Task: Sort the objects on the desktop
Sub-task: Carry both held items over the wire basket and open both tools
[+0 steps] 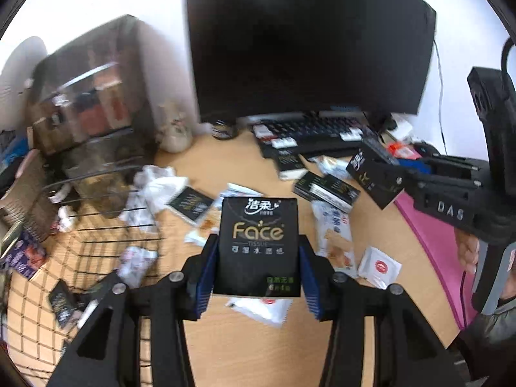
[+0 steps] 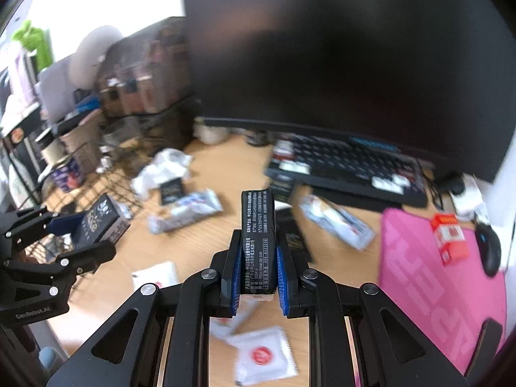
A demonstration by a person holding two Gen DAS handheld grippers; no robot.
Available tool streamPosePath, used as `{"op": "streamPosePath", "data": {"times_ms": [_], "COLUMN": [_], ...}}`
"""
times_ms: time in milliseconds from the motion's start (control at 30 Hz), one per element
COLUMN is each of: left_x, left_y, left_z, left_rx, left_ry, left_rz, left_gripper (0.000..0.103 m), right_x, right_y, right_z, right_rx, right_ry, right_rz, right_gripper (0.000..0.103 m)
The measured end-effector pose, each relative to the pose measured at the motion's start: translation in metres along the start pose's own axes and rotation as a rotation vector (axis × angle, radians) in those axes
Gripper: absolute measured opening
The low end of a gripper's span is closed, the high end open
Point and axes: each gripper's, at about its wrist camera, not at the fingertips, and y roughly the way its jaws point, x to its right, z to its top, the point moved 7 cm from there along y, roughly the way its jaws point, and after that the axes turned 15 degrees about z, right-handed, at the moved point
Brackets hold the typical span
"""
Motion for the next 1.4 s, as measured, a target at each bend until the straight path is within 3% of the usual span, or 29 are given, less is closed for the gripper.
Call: {"op": "streamPosePath", "data": {"times_ms": [267, 467, 633, 1133, 1167, 1200, 1267, 1400], "left_x": [-0.086, -0.159, -0.195, -0.227, -0.227, -0.228, -0.230, -0.228], "left_y": [-0.029, -0.032, -0.029, -0.034, -0.035, -0.037, -0.039, -0.041], "left_z": [-0.010, -0.033, -0.054, -0.082, -0.082, -0.082, -0.081, -0.080], "left_rx": [0.032, 0.000, -0.035, -0.060, -0.054, -0.048, -0.038, -0.033], "left_ry": [-0.120, -0.231, -0.284, -0.344, -0.347, -0.351, -0.360, -0.358], "left_rz": [0.123, 0.233, 0.272, 0.327, 0.331, 0.335, 0.350, 0.343], "left_gripper": [0.052, 0.052, 0.052, 0.053, 0.055, 0.066, 0.071, 0.072], "right_x": [-0.103, -0.188, -0.233, -0.285, -0.285, -0.284, -0.282, -0.278], "right_y": [0.032, 0.066, 0.090, 0.111, 0.110, 0.110, 0.107, 0.103], "right_z": [0.031, 0.042, 0.035, 0.025, 0.025, 0.026, 0.027, 0.030], "right_rx": [0.002, -0.030, -0.072, -0.095, -0.087, -0.082, -0.069, -0.059], "right_ry": [-0.151, -0.240, -0.278, -0.347, -0.351, -0.353, -0.344, -0.329], "right_rz": [0.141, 0.267, 0.335, 0.389, 0.379, 0.369, 0.367, 0.380], "right_gripper": [0.017, 0.017, 0.017, 0.020, 0.023, 0.034, 0.045, 0.048]}}
